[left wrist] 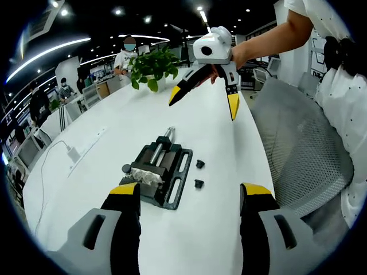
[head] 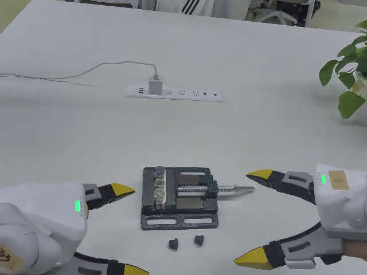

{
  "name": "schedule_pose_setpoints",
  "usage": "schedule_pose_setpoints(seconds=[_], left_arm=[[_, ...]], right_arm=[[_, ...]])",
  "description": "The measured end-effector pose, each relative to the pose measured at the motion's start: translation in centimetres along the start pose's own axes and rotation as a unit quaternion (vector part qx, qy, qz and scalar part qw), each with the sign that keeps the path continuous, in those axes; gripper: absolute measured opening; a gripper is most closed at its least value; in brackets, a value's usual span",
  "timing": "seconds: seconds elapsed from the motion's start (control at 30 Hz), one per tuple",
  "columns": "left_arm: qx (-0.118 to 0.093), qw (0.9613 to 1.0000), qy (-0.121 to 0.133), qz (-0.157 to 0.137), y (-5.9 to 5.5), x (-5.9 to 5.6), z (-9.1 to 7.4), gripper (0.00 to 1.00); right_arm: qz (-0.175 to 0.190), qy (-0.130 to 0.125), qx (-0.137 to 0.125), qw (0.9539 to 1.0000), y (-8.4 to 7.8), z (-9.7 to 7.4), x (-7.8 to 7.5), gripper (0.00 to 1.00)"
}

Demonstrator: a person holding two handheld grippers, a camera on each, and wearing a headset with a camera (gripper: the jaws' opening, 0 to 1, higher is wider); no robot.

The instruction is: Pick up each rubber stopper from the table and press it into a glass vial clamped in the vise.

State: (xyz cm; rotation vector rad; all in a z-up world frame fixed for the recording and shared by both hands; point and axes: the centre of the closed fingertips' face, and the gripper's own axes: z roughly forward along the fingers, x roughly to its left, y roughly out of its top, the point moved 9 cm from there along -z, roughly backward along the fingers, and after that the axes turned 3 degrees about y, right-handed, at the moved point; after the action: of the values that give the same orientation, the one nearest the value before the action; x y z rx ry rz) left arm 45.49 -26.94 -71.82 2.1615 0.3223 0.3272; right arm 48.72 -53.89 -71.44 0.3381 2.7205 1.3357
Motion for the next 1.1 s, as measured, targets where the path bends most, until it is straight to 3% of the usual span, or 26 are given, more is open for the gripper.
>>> schedule_pose_setpoints(seconds=[0.13,0.37,0.47,0.6,0.93,1.1], left_arm=[[0.017,0.9996,-0.016,0.014,-0.4,-0.1,1.2,0.59],[0.049,0.9979,-0.039,0.014,-1.2,-0.1,3.4,0.45],[0.047,0.9976,-0.044,0.024,-1.3,-0.1,4.2,0.37],[0.059,0.9962,-0.052,0.036,-1.9,-0.1,5.6,0.28],[0.080,0.9934,-0.072,0.040,-2.9,-0.4,7.7,0.20],[0.075,0.9935,-0.076,0.041,-2.8,-0.5,8.2,0.13]], right_arm=[[0.005,-0.005,-0.004,1.0000,-0.2,-0.2,-0.1,0.90],[0.013,-0.009,-0.001,0.9999,-0.8,-0.5,-0.3,0.89],[0.014,-0.010,-0.003,0.9998,-0.8,-0.5,-0.3,0.89],[0.017,-0.011,-0.003,0.9998,-0.9,-0.5,-0.3,0.88],[0.024,-0.017,-0.003,0.9996,-1.1,-0.7,-0.5,0.87],[0.027,-0.016,-0.001,0.9995,-1.4,-0.8,-0.4,0.86]])
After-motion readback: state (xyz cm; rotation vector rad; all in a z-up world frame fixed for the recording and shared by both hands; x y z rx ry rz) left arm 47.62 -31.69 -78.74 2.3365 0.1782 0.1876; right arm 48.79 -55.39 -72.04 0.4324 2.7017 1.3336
